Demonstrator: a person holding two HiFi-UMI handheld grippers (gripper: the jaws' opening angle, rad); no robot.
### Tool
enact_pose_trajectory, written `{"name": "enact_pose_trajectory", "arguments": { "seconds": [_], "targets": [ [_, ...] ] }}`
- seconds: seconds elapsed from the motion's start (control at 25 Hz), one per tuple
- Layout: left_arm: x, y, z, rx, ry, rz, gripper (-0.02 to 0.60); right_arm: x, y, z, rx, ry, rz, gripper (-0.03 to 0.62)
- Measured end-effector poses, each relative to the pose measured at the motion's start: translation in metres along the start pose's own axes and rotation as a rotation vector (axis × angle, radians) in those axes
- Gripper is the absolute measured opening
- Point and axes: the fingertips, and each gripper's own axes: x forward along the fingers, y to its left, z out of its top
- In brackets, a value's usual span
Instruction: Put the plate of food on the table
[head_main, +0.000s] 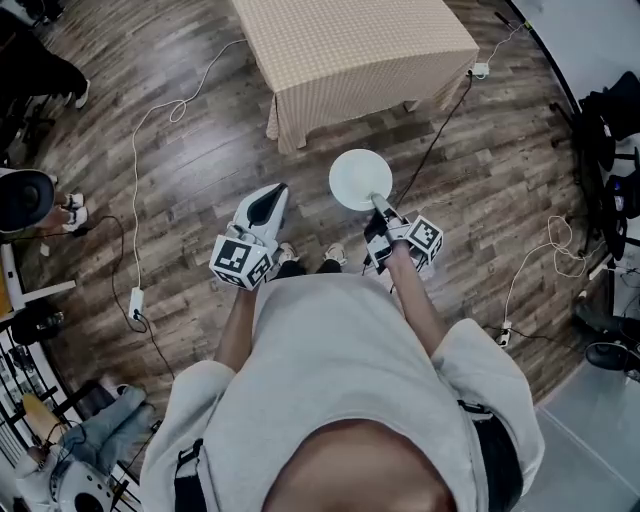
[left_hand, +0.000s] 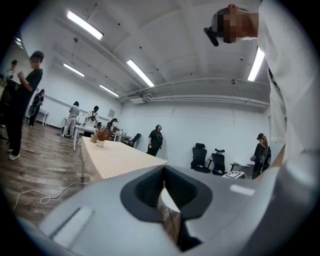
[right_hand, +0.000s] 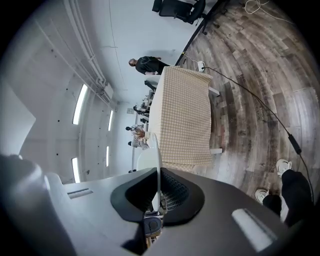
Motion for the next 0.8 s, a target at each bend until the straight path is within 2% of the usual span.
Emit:
{"name": "enact_pose_trajectory", "arguments": {
  "seconds": [0.08,0.32,0.44,0.64,0.8],
  "targets": [
    [0.002,-0.003,-0.002,0.0,0.0,0.005,0.009,-0.002,0.0,0.005,0.001,-0.001,0.015,0.012],
    [0.009,-0.011,-0.004,0.002,0.001,0.024,0.009,-0.01,-0.007,0.019,0.001,0.008,-0.011,0.011],
    [0.014,-0.014,-0.005,0.004,0.004,0.034,0.009,-0.01,-0.006,0.026,-0.002,0.014,0.013,0.011],
    [0.024,-0.019,-0.008,0.005,0.005,0.049,0.009,-0.013,-0.014,0.04,-0.011,0.019,-0.017,0.011],
    [0.031,-0.025,-0.011,0.009,0.007,0.053,0.009,-0.012,-0.012,0.049,-0.004,0.018,0.029,0.011]
  ]
}}
